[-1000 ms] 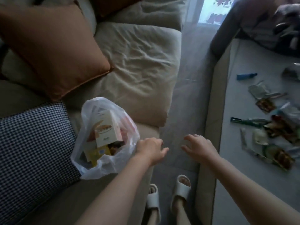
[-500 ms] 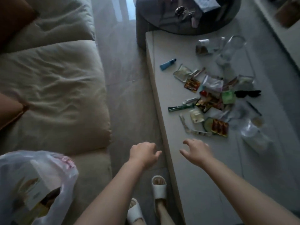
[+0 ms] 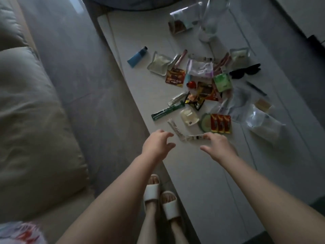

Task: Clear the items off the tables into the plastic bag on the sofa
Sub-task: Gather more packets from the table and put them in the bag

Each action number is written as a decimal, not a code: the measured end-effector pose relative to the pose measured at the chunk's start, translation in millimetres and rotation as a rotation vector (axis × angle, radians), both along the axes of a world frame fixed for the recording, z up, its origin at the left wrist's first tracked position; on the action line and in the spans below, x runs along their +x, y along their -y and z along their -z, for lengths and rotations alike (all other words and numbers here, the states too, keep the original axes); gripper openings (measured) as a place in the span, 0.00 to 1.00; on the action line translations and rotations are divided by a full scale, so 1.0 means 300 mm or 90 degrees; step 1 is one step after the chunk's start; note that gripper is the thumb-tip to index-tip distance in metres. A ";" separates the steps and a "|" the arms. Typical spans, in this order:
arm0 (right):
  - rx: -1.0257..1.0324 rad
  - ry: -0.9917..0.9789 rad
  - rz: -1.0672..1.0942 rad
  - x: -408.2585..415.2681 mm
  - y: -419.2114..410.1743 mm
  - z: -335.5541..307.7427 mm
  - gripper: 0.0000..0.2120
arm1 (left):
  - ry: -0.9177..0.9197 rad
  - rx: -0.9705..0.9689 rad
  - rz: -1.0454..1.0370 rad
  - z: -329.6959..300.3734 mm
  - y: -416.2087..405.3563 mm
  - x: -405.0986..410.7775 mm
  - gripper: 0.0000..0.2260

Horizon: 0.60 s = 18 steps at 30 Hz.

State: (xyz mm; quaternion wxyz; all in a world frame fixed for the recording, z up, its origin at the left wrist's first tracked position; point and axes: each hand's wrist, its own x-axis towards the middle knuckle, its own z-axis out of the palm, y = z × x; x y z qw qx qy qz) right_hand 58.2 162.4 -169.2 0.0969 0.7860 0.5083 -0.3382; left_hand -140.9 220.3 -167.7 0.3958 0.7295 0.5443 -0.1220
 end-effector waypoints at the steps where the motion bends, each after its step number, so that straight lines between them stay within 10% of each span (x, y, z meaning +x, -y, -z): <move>1: 0.000 0.004 0.003 0.008 -0.016 0.031 0.23 | 0.000 0.009 0.003 0.031 -0.024 0.015 0.19; 18: 0.068 0.145 -0.100 0.007 -0.092 0.417 0.09 | -0.077 0.188 0.203 0.440 -0.155 0.197 0.11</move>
